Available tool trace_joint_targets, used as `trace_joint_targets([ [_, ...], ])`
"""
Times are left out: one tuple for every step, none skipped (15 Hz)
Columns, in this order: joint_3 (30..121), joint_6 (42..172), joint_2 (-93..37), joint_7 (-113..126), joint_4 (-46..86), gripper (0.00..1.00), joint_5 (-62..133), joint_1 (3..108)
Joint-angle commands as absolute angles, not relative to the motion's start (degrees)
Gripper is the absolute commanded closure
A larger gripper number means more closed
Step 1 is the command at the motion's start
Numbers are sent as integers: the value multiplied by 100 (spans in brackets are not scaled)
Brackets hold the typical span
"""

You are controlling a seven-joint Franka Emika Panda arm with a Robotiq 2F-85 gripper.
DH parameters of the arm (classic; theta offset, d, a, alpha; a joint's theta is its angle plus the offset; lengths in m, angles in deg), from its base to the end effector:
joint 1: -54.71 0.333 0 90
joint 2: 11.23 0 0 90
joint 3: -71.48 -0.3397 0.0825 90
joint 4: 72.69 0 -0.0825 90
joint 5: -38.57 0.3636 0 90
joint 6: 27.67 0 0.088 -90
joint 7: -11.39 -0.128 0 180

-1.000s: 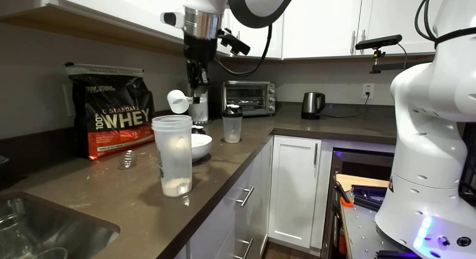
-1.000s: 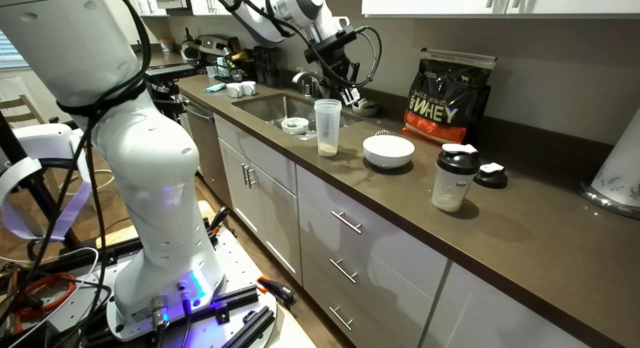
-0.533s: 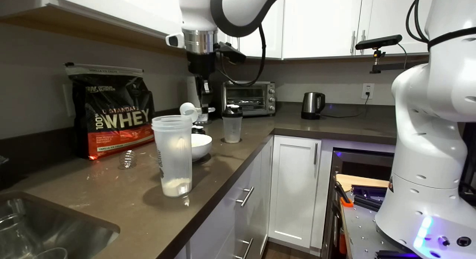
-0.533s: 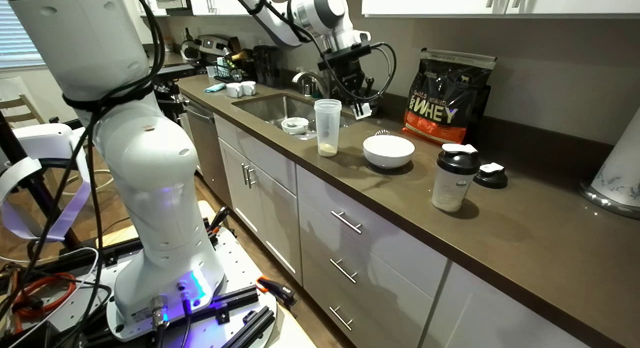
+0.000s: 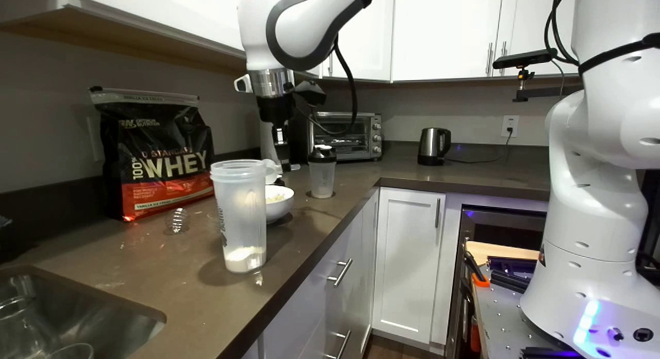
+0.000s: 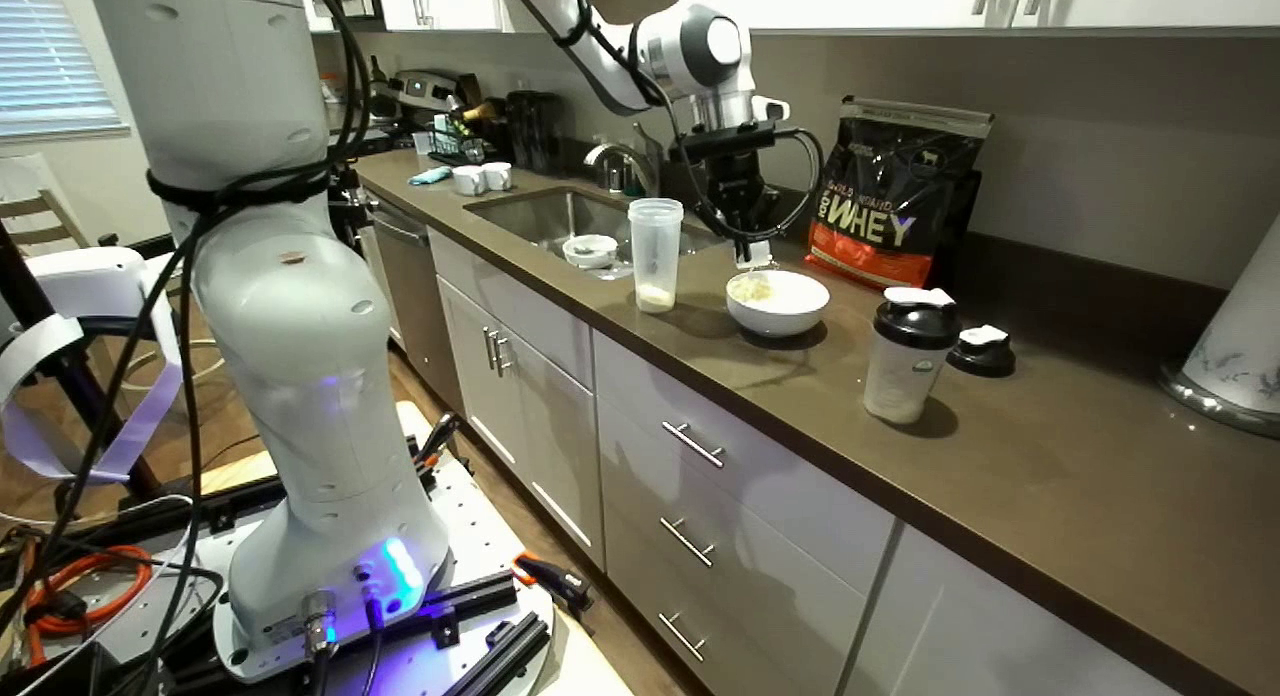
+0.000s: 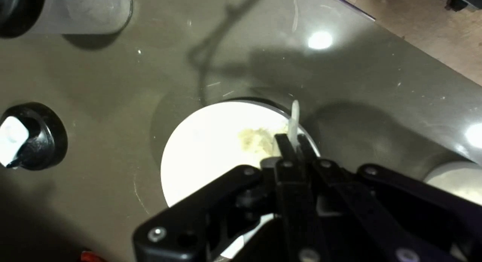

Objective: Put one scoop of the contents from the white bowl into the left cup

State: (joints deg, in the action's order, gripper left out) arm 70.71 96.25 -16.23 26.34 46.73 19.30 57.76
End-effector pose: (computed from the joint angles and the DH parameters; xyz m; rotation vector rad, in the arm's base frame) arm 0.5471 0.0175 0.4006 2.7711 0.7337 -0.0509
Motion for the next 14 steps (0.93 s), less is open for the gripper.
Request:
trace_joint_targets([
  [7121, 9357, -2077, 2314, 4155, 99, 1974, 5679],
  [7148, 9329, -2178, 2259, 4061, 99, 1964, 5665],
  [7169, 9303, -2272, 2212, 3973, 99, 1966, 5650],
  [7192, 9257, -2364, 2172, 3883, 99, 1962, 5640],
  [7214, 9217, -2440, 2137, 3808, 99, 1973, 5634],
  [7231, 9152, -2511, 2135, 3735, 99, 2003, 5628],
  [7239, 9062, -2575, 2136, 3659, 99, 2048, 5623],
  [7245, 8989, -2632, 2136, 3601, 99, 2069, 5618],
  [7249, 8923, -2687, 2142, 3546, 99, 2085, 5612],
  [7249, 8851, -2731, 2149, 3500, 99, 2100, 5606],
  [7243, 8792, -2763, 2172, 3465, 99, 2121, 5599],
  [7239, 8740, -2791, 2188, 3439, 99, 2147, 5591],
  [7232, 8672, -2802, 2213, 3421, 99, 2174, 5586],
  [7220, 8621, -2807, 2246, 3407, 99, 2209, 5581],
])
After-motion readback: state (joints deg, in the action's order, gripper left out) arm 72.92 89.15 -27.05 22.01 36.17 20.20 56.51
